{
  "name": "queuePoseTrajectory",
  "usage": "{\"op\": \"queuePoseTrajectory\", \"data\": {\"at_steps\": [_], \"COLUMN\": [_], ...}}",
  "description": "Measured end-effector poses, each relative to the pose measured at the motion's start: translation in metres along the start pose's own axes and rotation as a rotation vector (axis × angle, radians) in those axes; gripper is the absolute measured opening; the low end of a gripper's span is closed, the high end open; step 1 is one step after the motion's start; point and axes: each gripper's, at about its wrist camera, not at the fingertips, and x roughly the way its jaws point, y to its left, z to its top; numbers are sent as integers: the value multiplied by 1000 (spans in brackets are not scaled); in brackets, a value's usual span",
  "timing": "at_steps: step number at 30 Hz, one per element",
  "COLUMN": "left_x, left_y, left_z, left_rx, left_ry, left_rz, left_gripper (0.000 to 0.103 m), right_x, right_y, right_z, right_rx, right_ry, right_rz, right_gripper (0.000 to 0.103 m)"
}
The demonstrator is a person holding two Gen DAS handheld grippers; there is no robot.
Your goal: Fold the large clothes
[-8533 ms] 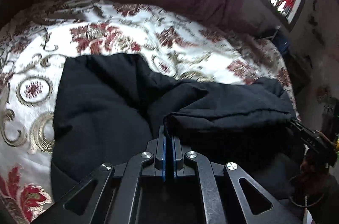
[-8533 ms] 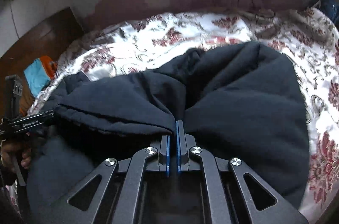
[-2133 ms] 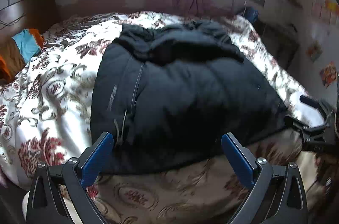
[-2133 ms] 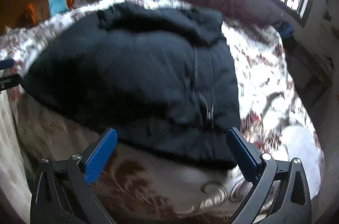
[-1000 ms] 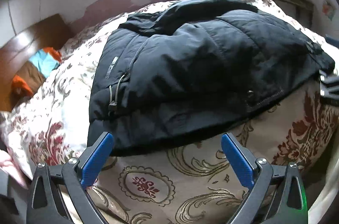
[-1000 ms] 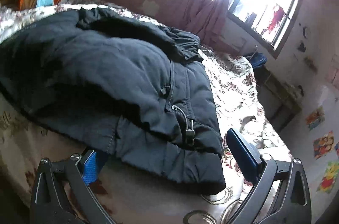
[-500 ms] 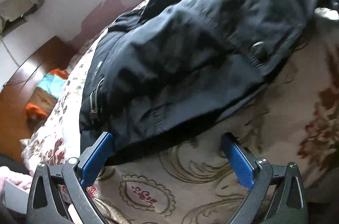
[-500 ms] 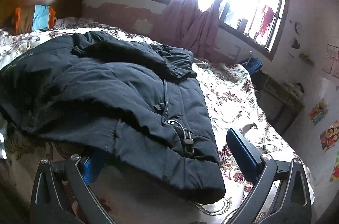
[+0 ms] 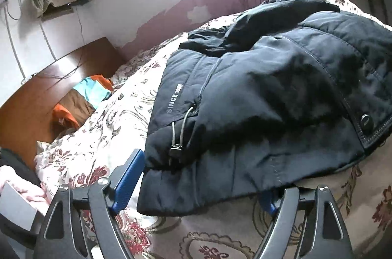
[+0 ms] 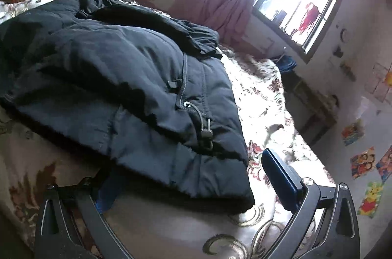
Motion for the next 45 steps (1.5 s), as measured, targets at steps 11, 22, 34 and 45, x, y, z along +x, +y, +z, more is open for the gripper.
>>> {"op": "queuePoseTrajectory", "data": {"at_steps": [11,22,34,45], "left_x": [-6,-28,-103,-186], "left_y": [-10,14,59,111], "left_z": [1,17,20,43], "left_rx": [30,-92,-215,-304], "left_ry": [-12,-41,-191,-334], "left_rz": [-58,-143,-198,-197], "left_gripper": [40,9,7,7], "right_x": [-4,-41,-148,-221], "right_y": [-3,-17,-54,-117], "right_z": [-1,8,7,16], "right_rx": [43,160,241,416], "right_ry": [2,-119,-276,-438], "right_rz": [34,163,135,260], "right_gripper": [56,10,6,6]}}
